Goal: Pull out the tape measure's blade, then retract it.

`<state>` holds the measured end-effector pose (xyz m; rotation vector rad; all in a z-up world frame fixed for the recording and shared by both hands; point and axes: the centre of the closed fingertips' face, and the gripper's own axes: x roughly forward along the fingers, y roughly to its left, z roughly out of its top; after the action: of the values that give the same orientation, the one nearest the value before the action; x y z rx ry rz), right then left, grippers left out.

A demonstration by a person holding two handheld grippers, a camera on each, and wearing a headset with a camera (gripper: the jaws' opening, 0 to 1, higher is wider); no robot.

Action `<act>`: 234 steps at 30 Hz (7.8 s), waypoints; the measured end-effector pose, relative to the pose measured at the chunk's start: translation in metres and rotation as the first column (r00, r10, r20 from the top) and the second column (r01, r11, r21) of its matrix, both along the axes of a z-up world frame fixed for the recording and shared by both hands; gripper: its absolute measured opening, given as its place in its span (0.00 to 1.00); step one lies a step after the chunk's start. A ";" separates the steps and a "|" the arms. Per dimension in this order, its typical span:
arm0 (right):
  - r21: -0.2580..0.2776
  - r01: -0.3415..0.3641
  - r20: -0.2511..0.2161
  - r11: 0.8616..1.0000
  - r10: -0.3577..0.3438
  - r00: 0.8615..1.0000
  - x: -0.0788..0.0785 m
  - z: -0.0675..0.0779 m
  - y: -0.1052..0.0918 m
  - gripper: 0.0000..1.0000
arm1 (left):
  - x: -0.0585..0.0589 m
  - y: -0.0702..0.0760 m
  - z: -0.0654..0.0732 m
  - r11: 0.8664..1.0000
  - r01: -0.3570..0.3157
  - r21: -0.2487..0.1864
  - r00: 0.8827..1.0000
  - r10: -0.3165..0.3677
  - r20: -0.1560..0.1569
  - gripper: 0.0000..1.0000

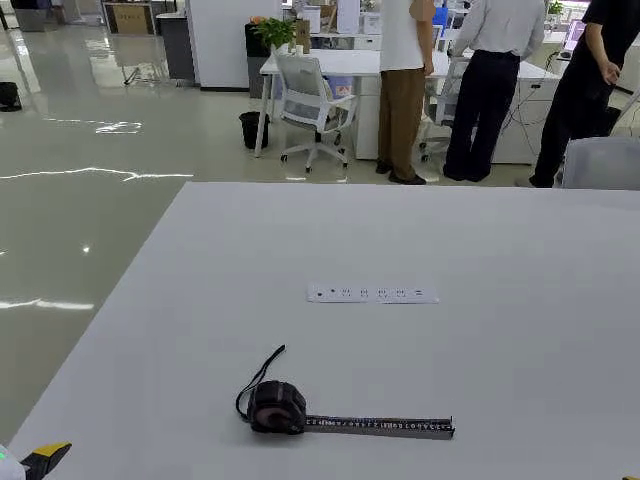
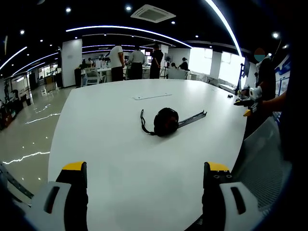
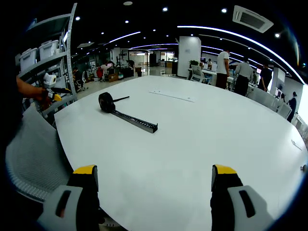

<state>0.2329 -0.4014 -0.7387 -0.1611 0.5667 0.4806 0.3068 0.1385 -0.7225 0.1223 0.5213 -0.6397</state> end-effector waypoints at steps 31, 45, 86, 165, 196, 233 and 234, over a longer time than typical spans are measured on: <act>-0.010 -0.023 0.010 1.000 0.023 1.000 0.014 -0.002 0.009 1.00 | 0.023 -0.017 0.005 0.998 0.056 0.002 0.998 -0.056 0.009 0.99; -0.043 -0.078 0.008 0.996 0.078 0.997 0.040 0.004 0.007 0.98 | 0.052 -0.043 0.019 0.988 0.151 0.035 0.988 -0.152 0.025 0.99; -0.077 -0.239 -0.009 0.968 0.239 0.971 0.089 0.007 0.034 0.90 | 0.093 -0.100 0.025 0.959 0.273 0.081 0.962 -0.274 0.005 0.99; -0.237 -0.683 -0.308 0.691 0.613 0.728 0.159 -0.044 0.099 0.59 | 0.123 -0.165 -0.034 0.985 -0.167 0.050 0.986 0.167 0.003 0.99; -0.280 -0.773 -0.513 0.569 0.591 0.622 0.160 -0.094 0.096 0.21 | 0.121 -0.165 -0.051 0.972 -0.231 0.037 0.972 0.232 -0.028 0.98; -0.270 -0.766 -0.550 0.583 0.560 0.619 0.160 -0.097 0.094 0.15 | 0.141 -0.184 -0.072 0.944 -0.328 0.020 0.938 0.328 -0.108 0.76; -0.270 -0.767 -0.551 0.582 0.560 0.619 0.160 -0.097 0.094 0.15 | 0.141 -0.184 -0.071 0.944 -0.328 0.023 0.939 0.329 -0.105 0.76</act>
<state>0.3931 -0.3070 -0.8362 -0.8142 1.0523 1.1578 0.4474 -0.0452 -0.7938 0.0041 0.6315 -0.3183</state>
